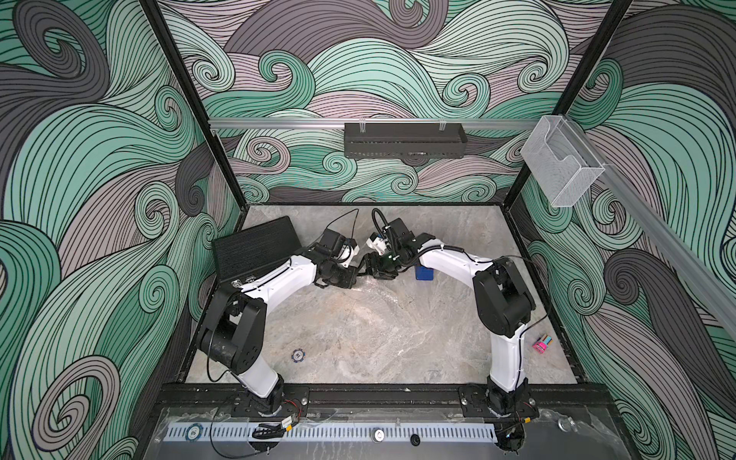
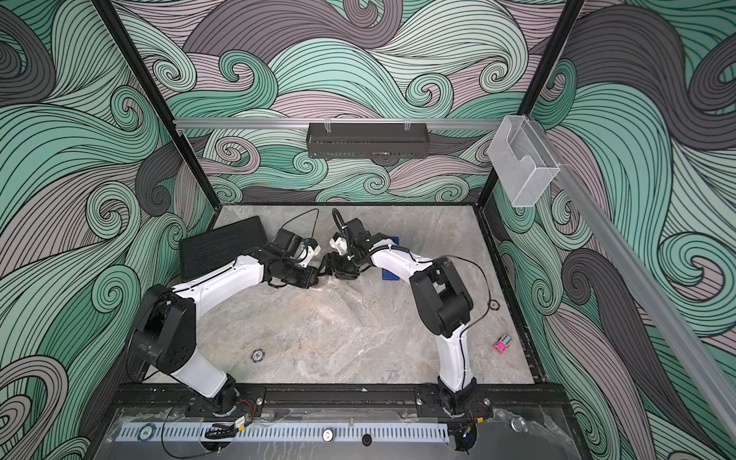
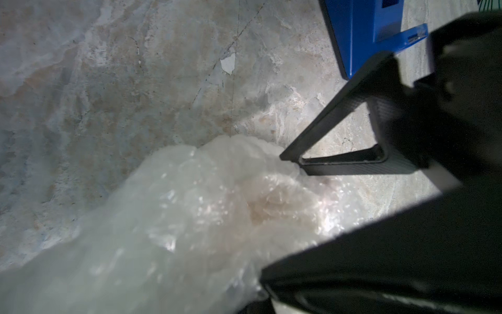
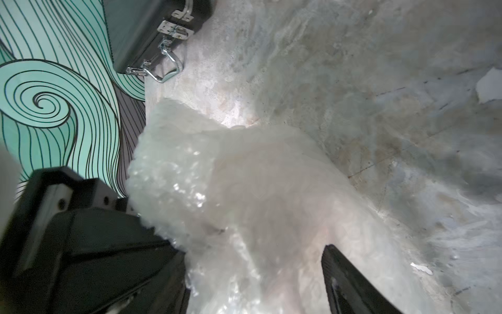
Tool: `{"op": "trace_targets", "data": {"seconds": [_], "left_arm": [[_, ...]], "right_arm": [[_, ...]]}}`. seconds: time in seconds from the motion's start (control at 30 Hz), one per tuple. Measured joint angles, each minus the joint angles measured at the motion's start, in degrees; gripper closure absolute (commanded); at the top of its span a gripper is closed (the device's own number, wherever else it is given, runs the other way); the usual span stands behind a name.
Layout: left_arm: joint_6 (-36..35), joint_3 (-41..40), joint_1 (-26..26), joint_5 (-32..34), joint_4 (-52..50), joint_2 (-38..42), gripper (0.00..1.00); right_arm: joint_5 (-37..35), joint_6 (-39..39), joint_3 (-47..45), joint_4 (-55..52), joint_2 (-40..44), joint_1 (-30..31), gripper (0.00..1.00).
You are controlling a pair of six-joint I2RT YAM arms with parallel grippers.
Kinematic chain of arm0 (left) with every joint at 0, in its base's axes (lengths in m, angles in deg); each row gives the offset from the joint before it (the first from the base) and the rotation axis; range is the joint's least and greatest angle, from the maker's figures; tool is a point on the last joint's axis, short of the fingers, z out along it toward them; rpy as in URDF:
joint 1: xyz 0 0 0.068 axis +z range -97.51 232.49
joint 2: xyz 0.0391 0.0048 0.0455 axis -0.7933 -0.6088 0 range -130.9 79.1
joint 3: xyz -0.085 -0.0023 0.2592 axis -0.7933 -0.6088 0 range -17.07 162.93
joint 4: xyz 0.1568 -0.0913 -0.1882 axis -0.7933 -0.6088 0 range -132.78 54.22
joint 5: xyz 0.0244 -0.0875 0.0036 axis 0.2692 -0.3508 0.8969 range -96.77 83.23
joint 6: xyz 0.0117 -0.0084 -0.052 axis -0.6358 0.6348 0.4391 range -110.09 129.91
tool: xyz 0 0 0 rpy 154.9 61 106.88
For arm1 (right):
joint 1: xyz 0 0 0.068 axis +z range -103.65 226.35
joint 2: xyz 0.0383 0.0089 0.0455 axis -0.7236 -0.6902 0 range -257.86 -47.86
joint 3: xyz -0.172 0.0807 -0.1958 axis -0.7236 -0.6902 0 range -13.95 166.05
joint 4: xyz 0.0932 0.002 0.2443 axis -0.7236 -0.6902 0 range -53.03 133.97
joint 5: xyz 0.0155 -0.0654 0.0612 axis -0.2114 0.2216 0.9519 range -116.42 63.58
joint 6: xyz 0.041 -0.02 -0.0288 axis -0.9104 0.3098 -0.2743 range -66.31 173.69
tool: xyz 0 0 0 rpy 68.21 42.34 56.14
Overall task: Wrap mugs in bubble wrap
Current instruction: Wrap the mug in bubble wrap.
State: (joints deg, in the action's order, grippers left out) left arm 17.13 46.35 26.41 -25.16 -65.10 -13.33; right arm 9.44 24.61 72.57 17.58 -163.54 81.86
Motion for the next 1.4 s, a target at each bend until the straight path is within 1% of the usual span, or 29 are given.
{"op": "trace_targets", "data": {"seconds": [0.23, 0.27, 0.3, 0.33, 0.47, 0.53, 0.63, 0.7, 0.8, 0.87, 0.93, 1.03, 1.13, 1.3, 1.4], "left_arm": [[-0.02, 0.0, 0.0, -0.42, -0.02, 0.0, 0.99], [0.02, 0.0, 0.0, -0.42, 0.02, 0.0, 0.96], [0.09, 0.0, 0.02, -0.42, 0.09, 0.0, 0.88], [0.31, 0.0, 0.02, -0.46, 0.22, 0.0, 0.77], [2.86, -0.02, 0.04, -0.39, 1.03, 1.38, 0.49], [5.05, -0.17, 0.09, 0.7, 0.85, 3.96, 0.39], [9.25, -0.2, 0.44, 5.38, 0.15, 10.71, 0.26], [12.37, -0.22, 0.94, 8.96, -0.48, 16.0, 0.22], [16.17, -1.2, 2.73, 12.52, -0.9, 23.04, 0.18], [17.62, -3.26, 3.78, 13.6, -0.96, 26.18, 0.13], [18.56, -6.27, 4.81, 13.55, -0.79, 27.74, 0.12], [18.95, -10.54, 5.49, 11.28, 0.04, 26.45, 0.12], [18.88, -12.68, 5.7, 8.96, 1.27, 22.82, 0.12], [17.77, -11.3, 5.73, 5.73, 3.06, 16.63, 0.12], [17.75, -10.82, 5.73, 4.11, 5.29, 14.32, 0.12]], "right_arm": [[-1.25, 0.22, 2.67, -1.18, -2.73, 0.07, 0.39], [-1.42, 0.37, 3.1, -1.46, -3.1, 0.07, 0.41], [-1.55, 0.55, 3.54, -1.81, -3.43, 0.13, 0.43], [-1.7, 0.72, 4.04, -2.12, -3.8, 0.2, 0.45], [-2.82, 1.79, 6.54, -3.89, -5.46, 0.55, 0.51], [-3.34, 2.32, 7.43, -4.46, -6.32, 0.66, 0.53], [-3.67, 3.19, 7.8, -4.85, -6.91, 0.68, 0.56], [-3.93, 3.76, 8.24, -5.38, -6.95, 0.81, 0.57], [-4.61, 5.09, 9.42, -6.93, -7.1, 0.92, 0.57], [-5.11, 6.12, 10.12, -7.78, -7.26, 0.96, 0.57], [-5.49, 7.02, 10.56, -8.48, -7.26, 1.03, 0.57], [-5.7, 8.15, 11.34, -9.38, -7.41, 1.03, 0.56], [-5.86, 9.18, 12.13, -10.21, -7.87, 1.03, 0.57], [-5.88, 9.86, 12.5, -10.73, -8.11, 1.03, 0.57], [-5.88, 10.12, 12.79, -10.82, -8.11, 1.03, 0.57]]}}
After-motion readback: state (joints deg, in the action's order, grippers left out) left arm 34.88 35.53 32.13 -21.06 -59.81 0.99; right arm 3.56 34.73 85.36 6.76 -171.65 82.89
